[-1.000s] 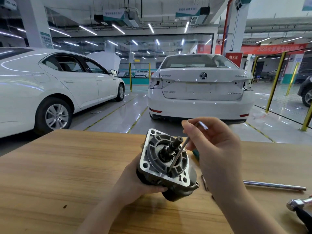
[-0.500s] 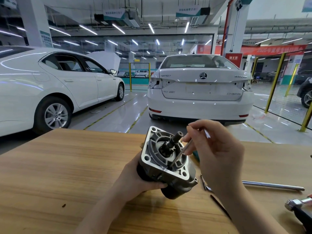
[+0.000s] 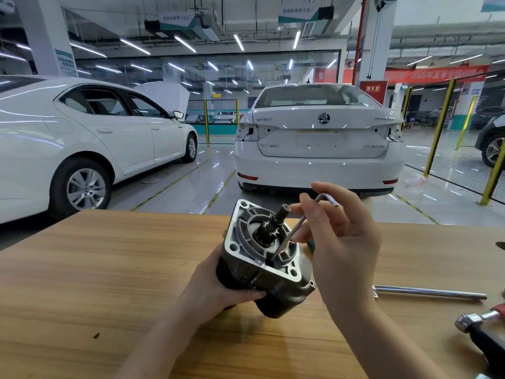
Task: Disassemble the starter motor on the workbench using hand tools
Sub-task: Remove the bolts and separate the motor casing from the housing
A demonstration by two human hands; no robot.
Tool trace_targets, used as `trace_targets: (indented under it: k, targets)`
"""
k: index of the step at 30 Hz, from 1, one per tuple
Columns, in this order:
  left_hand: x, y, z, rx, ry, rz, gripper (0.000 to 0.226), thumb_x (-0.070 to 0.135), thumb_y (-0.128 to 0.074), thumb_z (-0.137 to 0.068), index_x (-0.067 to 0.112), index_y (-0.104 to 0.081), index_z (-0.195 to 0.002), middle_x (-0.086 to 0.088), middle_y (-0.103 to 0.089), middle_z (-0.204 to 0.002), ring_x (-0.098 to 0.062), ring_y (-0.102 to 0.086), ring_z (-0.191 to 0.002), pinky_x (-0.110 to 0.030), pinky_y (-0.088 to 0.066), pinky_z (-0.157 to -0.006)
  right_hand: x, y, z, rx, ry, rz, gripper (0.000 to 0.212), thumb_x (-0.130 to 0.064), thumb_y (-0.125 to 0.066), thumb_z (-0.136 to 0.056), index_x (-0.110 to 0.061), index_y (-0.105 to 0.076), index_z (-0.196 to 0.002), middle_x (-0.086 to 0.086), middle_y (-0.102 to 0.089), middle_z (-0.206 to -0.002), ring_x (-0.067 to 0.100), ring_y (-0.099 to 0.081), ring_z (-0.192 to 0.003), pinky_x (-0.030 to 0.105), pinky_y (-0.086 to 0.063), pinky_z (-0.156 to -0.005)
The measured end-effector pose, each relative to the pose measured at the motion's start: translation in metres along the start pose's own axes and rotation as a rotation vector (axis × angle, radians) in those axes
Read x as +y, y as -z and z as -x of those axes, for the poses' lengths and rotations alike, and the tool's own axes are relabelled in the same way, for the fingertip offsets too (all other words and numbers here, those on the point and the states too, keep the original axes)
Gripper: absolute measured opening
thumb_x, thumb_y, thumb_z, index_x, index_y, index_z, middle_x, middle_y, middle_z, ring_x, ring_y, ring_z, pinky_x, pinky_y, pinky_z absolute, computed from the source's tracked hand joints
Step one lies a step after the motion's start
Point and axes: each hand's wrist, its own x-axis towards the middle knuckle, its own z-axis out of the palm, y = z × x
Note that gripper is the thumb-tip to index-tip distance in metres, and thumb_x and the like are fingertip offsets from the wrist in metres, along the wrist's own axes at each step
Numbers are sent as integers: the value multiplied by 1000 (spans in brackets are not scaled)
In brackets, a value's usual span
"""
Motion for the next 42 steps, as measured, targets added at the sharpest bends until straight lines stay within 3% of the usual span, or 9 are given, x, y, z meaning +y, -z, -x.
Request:
trace_targets:
  k: [7,13,16,23,28,32,35,38,42]
  targets:
    - [-2,0,-2,-4,4,-14,78,48,-86,-38,37,-56,-109,25,-65,-107,10,-58,-98,-8,-44,-74,-8,-6,4,28,-36,15,28,-13,-54,-86,-37,-67,-87,-3,-71,-75,10,-67,-53,14,-46,-45]
    - [-5,1,-3,-13,3,-16,79,50,-86,-38,36,-56,-110,24,-64,-109,8,-58,-101,-14,-44,-80,-13,-9,6,26,-74,-38,7,-32,-59,-83,-31,-65,-84,-1,-71,-75,15,-69,-54,16,-48,-48]
    - [-5,1,-3,-5,9,-18,78,50,-86,-38,38,-56,-108,24,-64,-108,8,-58,-100,-13,-44,-80,-14,-9,5,14,-90,-42,26,-41,-46,-83,-24,-64,-90,0,-71,-76,15,-68,-54,16,-48,-47]
    - [-2,0,-1,4,11,-3,77,44,-87,-40,33,-57,-111,18,-67,-108,5,-60,-100,-18,-45,-83,-13,-8,4,-2,-251,-118,34,-43,-36,-91,-18,-58,-82,4,-71,-71,17,-65,-47,19,-48,-44]
    - [-2,-1,0,10,27,5,75,42,-88,-40,34,-58,-109,19,-67,-107,6,-60,-99,-17,-44,-81,-15,-8,-4,-7,-469,-307,44,-43,-40,-85,-17,-63,-58,3,-59,-50,13,-49,-32,15,-40,-38]
    - [-3,-1,0,14,29,-7,76,42,-88,-39,33,-59,-108,19,-67,-106,7,-60,-97,-15,-44,-79,-15,-6,-14,4,-617,-416,50,-38,-39,-89,-19,-51,-45,-4,-36,-36,5,-26,-25,10,-24,-30]
    - [-2,-1,1,7,24,-9,74,42,-88,-40,33,-60,-108,18,-67,-106,5,-60,-99,-17,-45,-80,-17,-6,-15,-8,-653,-399,40,-47,-42,-78,-16,-45,-53,-5,-33,-35,4,-25,-25,11,-23,-29]
    - [-1,-1,1,10,15,-4,75,42,-88,-40,34,-59,-109,18,-67,-107,5,-60,-99,-19,-45,-82,-19,-6,-11,15,-556,-269,42,-57,-41,-72,-15,-44,-72,-4,-44,-41,4,-31,-30,16,-32,-34]
    - [1,-1,2,7,15,8,76,42,-88,-39,34,-58,-109,18,-67,-108,5,-60,-99,-20,-45,-83,-19,-6,-7,-42,-427,-135,27,-44,-44,-84,-17,-43,-85,-4,-53,-48,3,-37,-34,16,-35,-38]
